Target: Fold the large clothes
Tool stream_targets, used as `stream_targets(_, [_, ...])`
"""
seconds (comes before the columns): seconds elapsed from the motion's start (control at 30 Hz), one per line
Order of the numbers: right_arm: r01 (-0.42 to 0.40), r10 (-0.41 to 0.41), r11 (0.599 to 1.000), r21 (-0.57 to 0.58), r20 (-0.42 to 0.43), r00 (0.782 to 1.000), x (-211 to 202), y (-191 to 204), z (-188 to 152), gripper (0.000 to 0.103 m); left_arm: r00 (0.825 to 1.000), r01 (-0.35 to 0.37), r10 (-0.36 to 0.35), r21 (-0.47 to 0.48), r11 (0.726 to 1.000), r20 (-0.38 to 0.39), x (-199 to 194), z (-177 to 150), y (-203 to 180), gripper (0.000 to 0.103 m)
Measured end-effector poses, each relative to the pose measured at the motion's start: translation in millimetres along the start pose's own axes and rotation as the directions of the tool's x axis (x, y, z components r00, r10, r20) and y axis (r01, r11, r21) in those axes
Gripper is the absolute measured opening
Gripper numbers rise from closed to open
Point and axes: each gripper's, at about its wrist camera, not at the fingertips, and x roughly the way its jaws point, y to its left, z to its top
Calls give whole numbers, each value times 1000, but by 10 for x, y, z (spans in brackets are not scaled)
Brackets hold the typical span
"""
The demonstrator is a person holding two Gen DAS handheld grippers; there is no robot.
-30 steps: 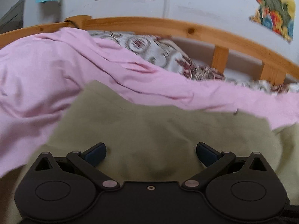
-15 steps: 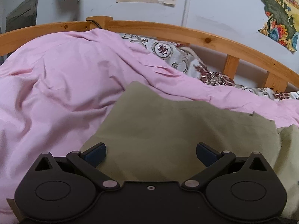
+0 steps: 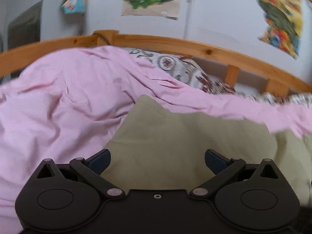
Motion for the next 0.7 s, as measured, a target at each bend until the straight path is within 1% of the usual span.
stream_targets(0.07, [-6,7,1000,-5,6,1000,-105,-53,-26,103,1000,-11,12,41,999,-20,-130,-38,-18,102])
stream_targets(0.13, [4,-4,1000,-9,19,1000,-188,-62,-64,103,999,-9,12,51,999,-45,-262,-75,5,102])
stream_targets(0.2, [-24,25,999,-22,26,999,-281,-48,-137,103,997,-17,20,39,999,-69,-405,-110,54,102])
stream_targets(0.3, [-31,34,998,-49,64,997,-429,6,-229,103,996,-37,37,3,999,-80,-636,-198,155,102])
stream_targets(0.37, [-1,9,996,-94,76,997,-443,85,-306,103,996,-50,50,-6,999,-78,-769,-270,212,102])
stream_targets(0.43, [13,-6,990,-144,51,999,-368,175,-351,103,996,-58,57,-3,998,-74,-860,-367,262,102])
stream_targets(0.5, [-9,11,992,-124,18,1000,-327,145,-315,103,996,-38,36,-18,999,-77,-894,-484,332,102])
stream_targets(0.57, [-31,30,997,-71,-5,1000,-354,69,-266,103,996,8,-13,-59,998,-87,-859,-613,429,102])
stream_targets(0.7, [-73,75,997,34,-43,996,-403,-91,-251,103,988,67,-93,-196,978,-127,-656,-767,612,102])
